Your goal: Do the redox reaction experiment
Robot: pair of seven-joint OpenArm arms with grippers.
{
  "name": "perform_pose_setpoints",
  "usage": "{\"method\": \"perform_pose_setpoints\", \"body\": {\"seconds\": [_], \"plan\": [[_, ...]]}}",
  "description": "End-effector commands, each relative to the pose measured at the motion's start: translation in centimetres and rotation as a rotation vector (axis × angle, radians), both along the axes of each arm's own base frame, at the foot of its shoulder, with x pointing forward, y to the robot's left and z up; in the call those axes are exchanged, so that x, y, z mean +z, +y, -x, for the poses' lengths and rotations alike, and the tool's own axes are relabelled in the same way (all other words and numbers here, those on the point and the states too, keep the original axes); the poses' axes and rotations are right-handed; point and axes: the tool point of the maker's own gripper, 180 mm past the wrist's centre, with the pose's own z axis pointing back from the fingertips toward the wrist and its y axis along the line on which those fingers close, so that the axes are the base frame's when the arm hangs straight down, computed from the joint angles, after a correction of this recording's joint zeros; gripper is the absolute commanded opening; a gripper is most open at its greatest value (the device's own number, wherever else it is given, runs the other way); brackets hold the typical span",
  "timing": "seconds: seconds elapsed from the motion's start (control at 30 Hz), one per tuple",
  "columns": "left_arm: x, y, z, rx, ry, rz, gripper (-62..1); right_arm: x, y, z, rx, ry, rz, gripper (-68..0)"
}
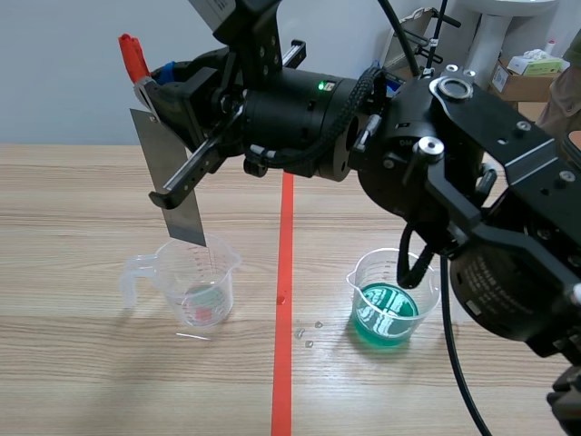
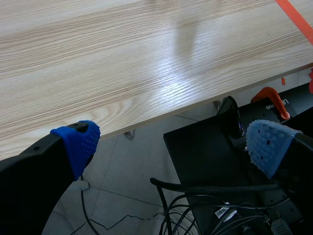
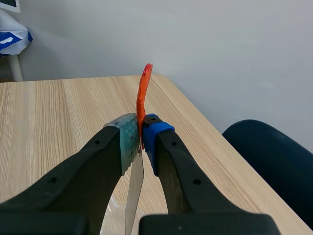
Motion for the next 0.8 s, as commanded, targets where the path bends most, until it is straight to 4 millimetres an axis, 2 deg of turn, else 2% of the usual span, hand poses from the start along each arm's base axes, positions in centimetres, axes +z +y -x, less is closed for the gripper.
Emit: {"method": "perform_pose_setpoints", "body": {"seconds": [0.0, 0.27, 0.6, 0.77], "plan": [[0.5, -0.3, -0.3, 0.008, -0.024, 0.020, 1.4, 1.3, 0.0, -0.2, 0.006, -0.029, -0.039, -66.2], [0.5, -0.3, -0.3, 0.008, -0.024, 0.020, 1.4, -1.0, -0.3, -1.0, 0.002, 0.021, -0.069, -66.2], [0.5, -0.3, -0.3, 0.008, -0.024, 0.020, 1.4, -4.6, 0.2, -1.1, 0.011, 0.039, -0.061, -66.2], [0.5, -0.3, -0.3, 0.008, -0.024, 0.020, 1.4, -5.8, 0.4, -1.1, 0.014, 0.026, -0.066, -66.2]]}}
